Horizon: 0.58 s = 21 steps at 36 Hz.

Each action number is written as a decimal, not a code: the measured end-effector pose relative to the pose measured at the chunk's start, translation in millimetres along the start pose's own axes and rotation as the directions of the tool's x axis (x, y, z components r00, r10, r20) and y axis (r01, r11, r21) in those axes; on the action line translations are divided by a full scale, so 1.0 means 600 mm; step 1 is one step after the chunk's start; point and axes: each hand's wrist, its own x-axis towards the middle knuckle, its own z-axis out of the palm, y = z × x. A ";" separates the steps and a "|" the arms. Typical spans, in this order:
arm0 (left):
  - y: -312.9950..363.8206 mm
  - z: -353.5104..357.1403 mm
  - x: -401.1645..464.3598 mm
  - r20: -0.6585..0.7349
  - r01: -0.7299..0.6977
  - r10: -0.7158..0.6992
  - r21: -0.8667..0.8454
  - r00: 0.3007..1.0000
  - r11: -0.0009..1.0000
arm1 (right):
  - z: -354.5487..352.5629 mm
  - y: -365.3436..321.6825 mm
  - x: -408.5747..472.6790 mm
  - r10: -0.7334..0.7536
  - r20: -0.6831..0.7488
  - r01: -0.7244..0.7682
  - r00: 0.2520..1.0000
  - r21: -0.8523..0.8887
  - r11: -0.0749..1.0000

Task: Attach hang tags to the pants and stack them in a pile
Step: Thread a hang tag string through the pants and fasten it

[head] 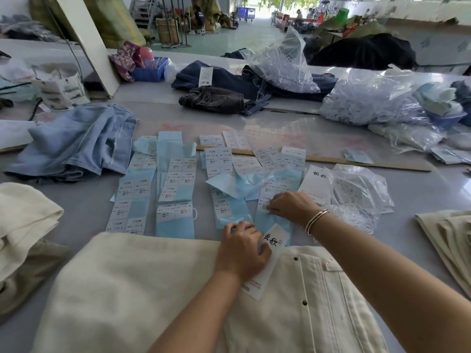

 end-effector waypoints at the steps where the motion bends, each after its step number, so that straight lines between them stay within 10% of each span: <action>1: 0.000 0.000 0.000 0.001 -0.004 0.004 0.003 1.000 1.000 | -0.001 -0.002 -0.001 0.005 0.003 -0.004 1.000 -0.013 1.000; 16: -0.001 -0.001 0.002 0.034 0.001 -0.001 -0.006 0.999 1.000 | 0.034 -0.014 0.000 0.210 -0.237 -0.190 0.949 0.106 0.976; 21: -0.001 -0.001 0.000 -0.017 0.002 -0.001 0.001 1.000 1.000 | -0.011 0.024 -0.001 0.759 -0.162 -0.374 0.630 0.793 0.480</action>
